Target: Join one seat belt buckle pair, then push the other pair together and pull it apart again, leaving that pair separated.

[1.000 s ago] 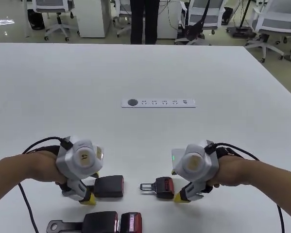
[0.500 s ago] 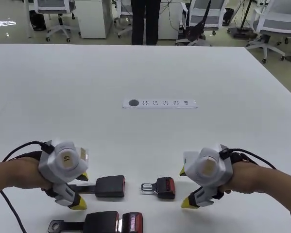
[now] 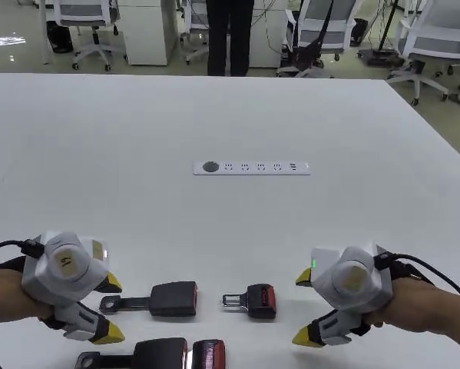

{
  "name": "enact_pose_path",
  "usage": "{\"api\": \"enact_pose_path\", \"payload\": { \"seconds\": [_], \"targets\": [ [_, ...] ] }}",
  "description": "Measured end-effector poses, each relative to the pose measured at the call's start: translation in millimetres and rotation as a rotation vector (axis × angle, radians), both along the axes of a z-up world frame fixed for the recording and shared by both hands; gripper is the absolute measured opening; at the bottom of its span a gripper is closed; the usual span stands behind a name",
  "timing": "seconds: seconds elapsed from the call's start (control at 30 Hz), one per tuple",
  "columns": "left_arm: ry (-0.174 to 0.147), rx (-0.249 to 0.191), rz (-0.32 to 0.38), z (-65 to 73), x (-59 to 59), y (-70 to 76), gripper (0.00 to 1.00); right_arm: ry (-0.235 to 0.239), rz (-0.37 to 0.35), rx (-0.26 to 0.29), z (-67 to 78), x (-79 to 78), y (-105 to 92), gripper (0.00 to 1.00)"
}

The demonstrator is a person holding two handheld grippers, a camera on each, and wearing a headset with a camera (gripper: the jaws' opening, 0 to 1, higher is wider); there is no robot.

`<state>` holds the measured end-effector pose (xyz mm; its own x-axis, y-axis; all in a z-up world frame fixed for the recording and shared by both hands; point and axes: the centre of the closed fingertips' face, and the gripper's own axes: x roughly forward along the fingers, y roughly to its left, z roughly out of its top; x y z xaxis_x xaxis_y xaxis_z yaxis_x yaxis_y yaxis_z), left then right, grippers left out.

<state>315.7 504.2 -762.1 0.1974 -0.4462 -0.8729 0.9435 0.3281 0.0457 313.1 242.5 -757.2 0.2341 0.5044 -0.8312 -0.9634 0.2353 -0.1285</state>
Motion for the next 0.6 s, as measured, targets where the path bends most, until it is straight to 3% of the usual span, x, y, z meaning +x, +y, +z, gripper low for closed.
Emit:
{"api": "enact_pose_path", "payload": {
  "seconds": [0.17, 0.43, 0.5, 0.6],
  "targets": [
    [-0.008, -0.041, 0.056, 6.8, -6.5, 5.5, 0.50, -0.008, -0.040, 0.029, 3.8, -5.3, -1.7, 0.56],
    [-0.039, -0.146, 0.149, 10.6, -17.6, 10.8, 0.54, -0.026, -0.112, 0.090, 9.1, -12.4, -3.8, 0.65],
    [-0.049, -0.198, 0.183, 14.1, -20.3, 8.2, 0.56, -0.067, -0.148, 0.121, 12.9, -11.0, -3.9, 0.65],
    [-0.089, -0.258, 0.209, 19.2, -24.6, 5.8, 0.58, -0.055, -0.219, 0.207, 16.0, -18.1, 2.0, 0.68]
  ]
}}
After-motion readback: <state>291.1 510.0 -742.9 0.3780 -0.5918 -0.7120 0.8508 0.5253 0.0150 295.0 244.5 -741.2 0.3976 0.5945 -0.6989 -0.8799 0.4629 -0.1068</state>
